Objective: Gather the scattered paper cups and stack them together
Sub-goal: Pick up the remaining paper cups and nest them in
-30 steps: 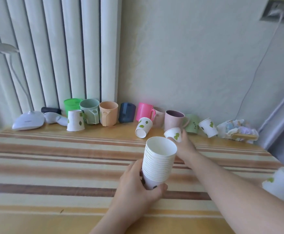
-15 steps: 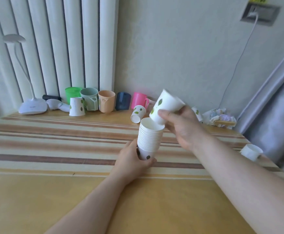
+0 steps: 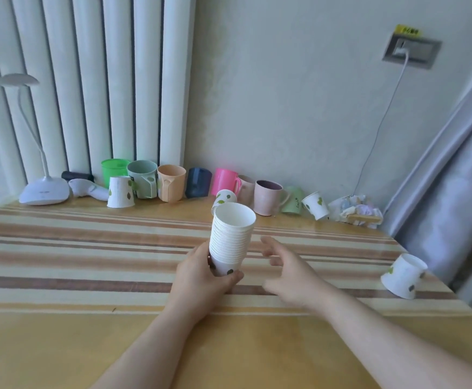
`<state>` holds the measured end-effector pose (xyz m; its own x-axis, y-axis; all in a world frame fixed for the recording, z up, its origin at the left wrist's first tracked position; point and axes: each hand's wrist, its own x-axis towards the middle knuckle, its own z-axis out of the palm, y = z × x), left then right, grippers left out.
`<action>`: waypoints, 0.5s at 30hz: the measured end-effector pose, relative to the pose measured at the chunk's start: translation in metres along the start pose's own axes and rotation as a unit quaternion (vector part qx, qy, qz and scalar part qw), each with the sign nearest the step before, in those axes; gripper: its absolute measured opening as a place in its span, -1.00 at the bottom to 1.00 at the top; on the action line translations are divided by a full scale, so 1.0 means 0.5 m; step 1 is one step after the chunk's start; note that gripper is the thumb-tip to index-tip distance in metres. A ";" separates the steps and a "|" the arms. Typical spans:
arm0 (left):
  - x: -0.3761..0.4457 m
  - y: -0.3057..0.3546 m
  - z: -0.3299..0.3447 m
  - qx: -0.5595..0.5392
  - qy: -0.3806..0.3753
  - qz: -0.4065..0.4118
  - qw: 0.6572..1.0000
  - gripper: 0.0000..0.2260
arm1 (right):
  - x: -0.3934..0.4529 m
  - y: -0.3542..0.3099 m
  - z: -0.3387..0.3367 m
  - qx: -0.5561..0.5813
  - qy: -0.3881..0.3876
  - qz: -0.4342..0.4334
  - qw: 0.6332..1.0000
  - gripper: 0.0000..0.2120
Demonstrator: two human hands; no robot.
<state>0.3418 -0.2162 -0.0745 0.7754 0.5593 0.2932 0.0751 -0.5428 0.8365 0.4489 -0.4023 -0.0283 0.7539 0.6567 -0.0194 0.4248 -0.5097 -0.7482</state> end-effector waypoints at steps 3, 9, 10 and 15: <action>0.017 -0.018 -0.027 0.026 0.055 -0.011 0.998 -0.63 | 0.022 0.048 0.031 -0.119 0.030 -0.008 0.992 -0.28; 0.024 -0.038 -0.022 0.013 0.085 -0.045 0.995 -0.67 | 0.171 0.032 0.063 -0.181 0.047 0.015 0.982 -0.67; 0.024 -0.039 -0.019 0.015 0.083 -0.044 0.995 -0.68 | 0.206 0.016 0.062 -0.145 0.047 0.023 0.988 -0.66; 0.027 -0.048 -0.011 0.005 0.087 -0.041 0.995 -0.66 | 0.411 -0.034 0.087 0.110 0.137 0.088 0.980 -0.32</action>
<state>0.3473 -0.1923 -0.0878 0.6464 0.7014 0.3003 0.1408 -0.4965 0.8566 0.5749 -0.2343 -0.0486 0.9251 0.3797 -0.0040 0.1804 -0.4486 -0.8753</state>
